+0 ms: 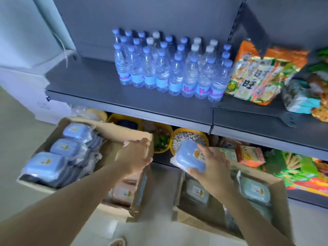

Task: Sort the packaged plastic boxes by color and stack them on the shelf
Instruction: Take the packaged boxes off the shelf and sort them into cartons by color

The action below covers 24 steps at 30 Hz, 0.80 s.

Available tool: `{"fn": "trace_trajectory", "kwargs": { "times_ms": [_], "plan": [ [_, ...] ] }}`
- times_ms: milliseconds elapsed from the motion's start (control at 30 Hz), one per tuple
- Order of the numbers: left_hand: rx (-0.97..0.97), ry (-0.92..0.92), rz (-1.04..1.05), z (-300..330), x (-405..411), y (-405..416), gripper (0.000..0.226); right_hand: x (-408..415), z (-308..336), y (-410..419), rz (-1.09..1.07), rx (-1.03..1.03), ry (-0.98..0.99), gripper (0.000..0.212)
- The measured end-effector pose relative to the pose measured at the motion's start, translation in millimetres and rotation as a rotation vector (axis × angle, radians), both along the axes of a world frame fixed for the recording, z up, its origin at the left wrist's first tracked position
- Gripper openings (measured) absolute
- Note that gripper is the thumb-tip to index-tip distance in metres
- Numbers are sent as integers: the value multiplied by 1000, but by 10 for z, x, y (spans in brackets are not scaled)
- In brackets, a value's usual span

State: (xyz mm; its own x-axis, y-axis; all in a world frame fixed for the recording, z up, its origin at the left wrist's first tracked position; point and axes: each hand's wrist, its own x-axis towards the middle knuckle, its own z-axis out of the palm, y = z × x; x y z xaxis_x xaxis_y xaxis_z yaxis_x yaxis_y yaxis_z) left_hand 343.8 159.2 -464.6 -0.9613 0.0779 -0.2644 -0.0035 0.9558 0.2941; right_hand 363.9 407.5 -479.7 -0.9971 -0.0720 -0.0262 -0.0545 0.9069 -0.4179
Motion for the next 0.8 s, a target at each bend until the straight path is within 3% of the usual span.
{"fn": "trace_trajectory", "kwargs": {
  "times_ms": [300, 500, 700, 800],
  "plan": [
    [117, 17, 238, 94, 16, -2418, 46, -417, 81, -2313, 187, 15, 21, 77],
    [132, -70, 373, -152, 106, -3931, 47, -406, -144, -3782, 284, 47, -54, 77],
    [128, -167, 422, -660, 182, -4678, 56, -484, -587, -4739, 306, 34, -175, 70],
    [154, -215, 417, -963, 173, -4777, 69, -654, -806, -5076, 289, 72, -133, 67]
  ]
}}
